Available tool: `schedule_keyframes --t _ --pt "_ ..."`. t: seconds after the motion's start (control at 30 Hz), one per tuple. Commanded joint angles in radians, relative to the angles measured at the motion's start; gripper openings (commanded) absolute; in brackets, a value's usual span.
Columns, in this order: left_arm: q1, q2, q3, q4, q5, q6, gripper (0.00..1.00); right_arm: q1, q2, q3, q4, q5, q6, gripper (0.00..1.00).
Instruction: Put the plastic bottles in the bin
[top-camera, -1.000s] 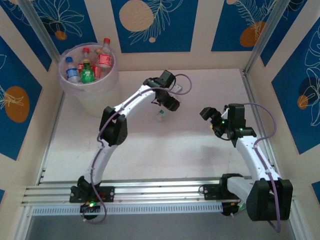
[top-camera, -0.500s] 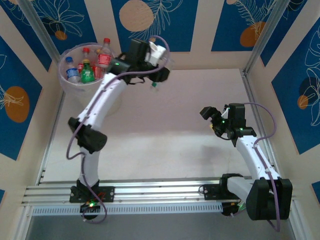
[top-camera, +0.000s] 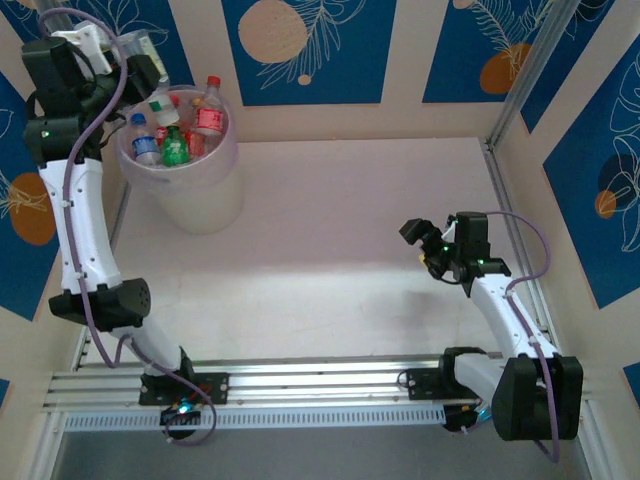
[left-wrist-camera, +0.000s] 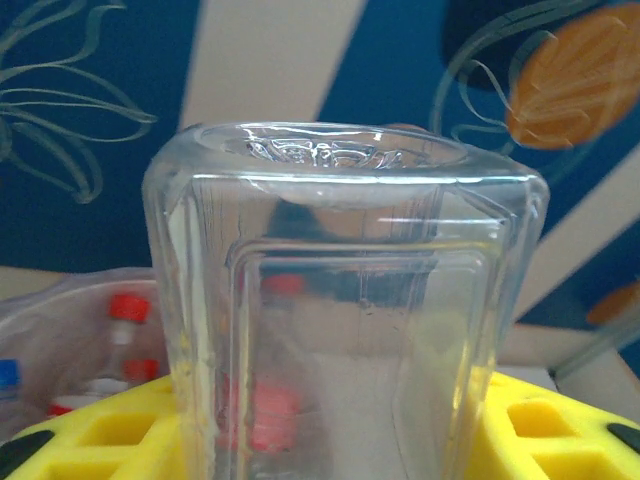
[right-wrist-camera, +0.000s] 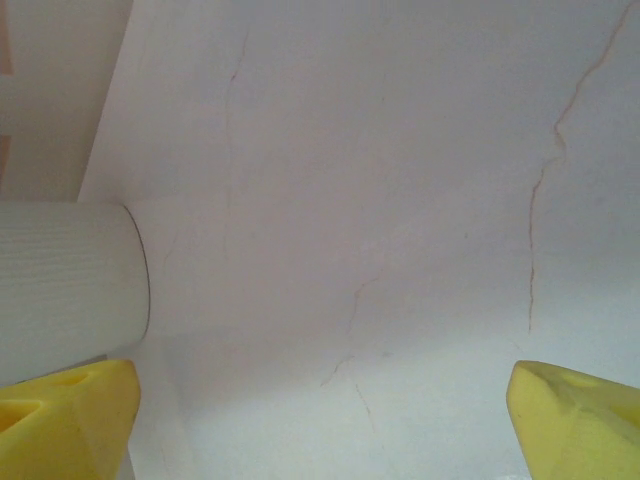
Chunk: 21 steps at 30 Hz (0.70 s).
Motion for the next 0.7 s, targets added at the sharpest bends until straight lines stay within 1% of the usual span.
schedule_keyframes --t 0.0,0.1,0.2,0.3,0.37,0.43,0.53,0.67 --pt "0.026 0.065 -0.012 -0.009 0.053 -0.045 0.37 -0.01 -0.02 -0.007 0.005 -0.025 -0.001 0.95" --pt "0.03 0.102 -0.021 -0.061 0.018 -0.001 0.38 -0.019 -0.03 -0.006 -0.004 -0.027 -0.009 0.95" --pt "0.024 0.118 -0.074 -0.04 0.074 -0.005 0.38 -0.032 -0.043 -0.012 -0.012 -0.024 -0.012 0.95" --pt "0.008 0.132 -0.092 -0.045 0.074 0.04 0.39 -0.039 -0.043 -0.018 -0.011 -0.033 -0.008 0.95" --pt "0.003 0.152 -0.086 -0.049 0.086 0.072 0.4 -0.038 -0.043 -0.018 -0.009 -0.036 -0.004 0.95" --pt "-0.004 0.188 -0.049 -0.098 0.097 0.108 0.39 -0.038 -0.044 -0.017 -0.01 -0.036 -0.004 0.95" --pt "-0.023 0.222 -0.017 -0.164 0.07 0.169 0.41 -0.038 -0.048 -0.016 -0.012 -0.033 -0.003 0.95" --pt "-0.036 0.244 -0.028 -0.192 0.05 0.192 0.41 -0.038 -0.048 -0.017 -0.014 -0.033 0.0 0.95"
